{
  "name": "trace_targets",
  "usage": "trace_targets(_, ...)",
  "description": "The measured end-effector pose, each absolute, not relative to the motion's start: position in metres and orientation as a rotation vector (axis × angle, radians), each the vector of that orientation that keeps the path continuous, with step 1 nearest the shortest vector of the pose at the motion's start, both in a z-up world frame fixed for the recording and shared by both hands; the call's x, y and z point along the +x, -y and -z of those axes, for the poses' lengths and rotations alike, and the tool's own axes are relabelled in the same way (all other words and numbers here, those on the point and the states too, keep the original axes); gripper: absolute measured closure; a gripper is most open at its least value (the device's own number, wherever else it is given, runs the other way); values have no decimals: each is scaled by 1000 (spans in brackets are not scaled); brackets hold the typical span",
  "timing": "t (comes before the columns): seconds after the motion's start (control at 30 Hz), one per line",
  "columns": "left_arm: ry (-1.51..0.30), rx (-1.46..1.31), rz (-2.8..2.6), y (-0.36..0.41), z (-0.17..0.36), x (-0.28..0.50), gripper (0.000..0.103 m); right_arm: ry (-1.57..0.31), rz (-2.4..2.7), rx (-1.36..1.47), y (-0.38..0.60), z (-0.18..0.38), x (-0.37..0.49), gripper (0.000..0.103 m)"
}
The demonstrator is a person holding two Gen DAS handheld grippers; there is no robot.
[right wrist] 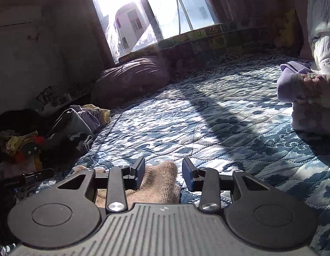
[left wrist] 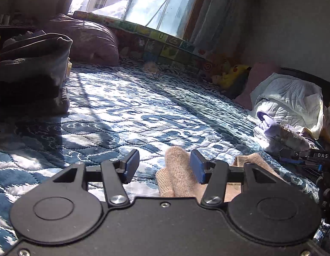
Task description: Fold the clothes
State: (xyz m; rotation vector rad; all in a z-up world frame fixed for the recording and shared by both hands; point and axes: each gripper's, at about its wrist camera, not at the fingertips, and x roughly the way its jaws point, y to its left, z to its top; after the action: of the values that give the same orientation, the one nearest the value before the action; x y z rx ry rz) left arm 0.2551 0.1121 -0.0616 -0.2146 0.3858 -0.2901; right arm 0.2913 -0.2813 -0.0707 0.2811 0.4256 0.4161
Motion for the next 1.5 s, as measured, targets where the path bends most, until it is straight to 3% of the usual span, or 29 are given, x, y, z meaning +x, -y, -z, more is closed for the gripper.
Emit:
trace_targets(0.03, -384, -199, 327, -107, 56, 243, 52, -395, -432, 236, 279, 64, 275, 59)
trace_targets(0.07, -384, -191, 366, -100, 52, 232, 52, -376, -455, 206, 276, 60, 261, 47)
trace_targets(0.13, -374, -159, 429, -86, 48, 211, 52, -336, -529, 182, 268, 59, 228, 40)
trace_targets(0.23, -424, -46, 477, -62, 58, 190, 52, -296, -532, 93, 245, 75, 192, 44)
trace_targets(0.33, -526, 27, 459, -47, 85, 194, 49, -401, -496, 57, 226, 104, 191, 44)
trace_targets(0.47, -520, 117, 414, -35, 112, 210, 42, -467, -461, 19, 217, 121, 200, 43)
trace_targets(0.67, -545, 67, 423, -41, 95, 205, 47, -410, -489, 47, 228, 109, 184, 45)
trace_targets(0.77, -447, 79, 398, -42, 71, 205, 48, -346, -474, -11, 225, 99, 183, 45)
trace_targets(1.17, -473, 142, 492, -51, 91, 300, 47, -353, -554, -139, 228, 91, 297, 44)
trace_targets(1.5, -585, -27, 523, -65, 114, 330, 40, -583, -597, 82, 244, 137, 347, 44)
